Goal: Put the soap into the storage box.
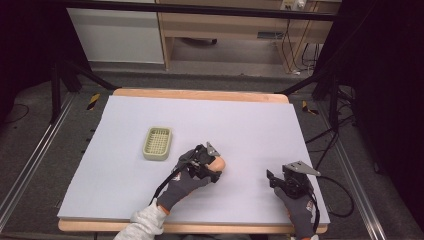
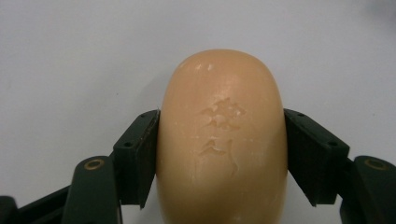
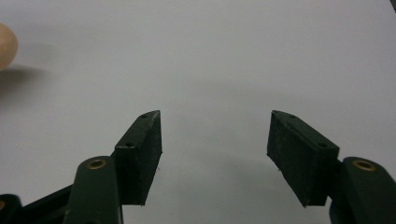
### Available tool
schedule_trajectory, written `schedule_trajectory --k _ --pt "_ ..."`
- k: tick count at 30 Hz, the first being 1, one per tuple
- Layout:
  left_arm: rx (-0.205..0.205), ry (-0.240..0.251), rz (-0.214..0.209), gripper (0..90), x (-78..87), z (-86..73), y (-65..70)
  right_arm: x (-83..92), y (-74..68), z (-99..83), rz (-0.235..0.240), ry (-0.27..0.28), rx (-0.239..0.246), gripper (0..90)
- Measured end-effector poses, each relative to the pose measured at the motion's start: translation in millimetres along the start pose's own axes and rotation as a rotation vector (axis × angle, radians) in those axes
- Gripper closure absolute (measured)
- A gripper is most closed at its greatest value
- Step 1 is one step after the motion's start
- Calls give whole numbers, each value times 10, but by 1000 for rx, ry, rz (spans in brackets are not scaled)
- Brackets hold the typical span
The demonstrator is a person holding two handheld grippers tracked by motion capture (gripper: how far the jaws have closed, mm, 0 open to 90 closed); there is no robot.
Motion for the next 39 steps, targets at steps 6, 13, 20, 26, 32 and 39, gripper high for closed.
schedule_trajectory --k 6,13,20,26,32,39 --pt "7 16 8 314 118 -20 -24 0 1 0 -1 1 1 355" --pt "20 34 16 314 235 -50 -67 2 -1 0 0 -1 -2 355" --pt "31 47 24 315 344 -80 -115 4 -1 0 1 -1 -6 353" --pt "40 58 39 315 439 -117 -173 7 -4 0 1 -2 -9 352" --pt "57 66 52 315 523 -169 -242 4 -2 -1 -2 -1 -5 350" --pt "73 78 66 315 638 -238 -321 3 -1 -2 -2 -2 -6 349"
Point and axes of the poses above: each handheld gripper's, and its own axes: x roughly backward along the jaws, z roughly out of its top, y roughly to its right, the point moved 2 cm from there along -x, roughly forward along the jaws, and after that the axes turned 9 degrees about -z, right-handed, at the moved point
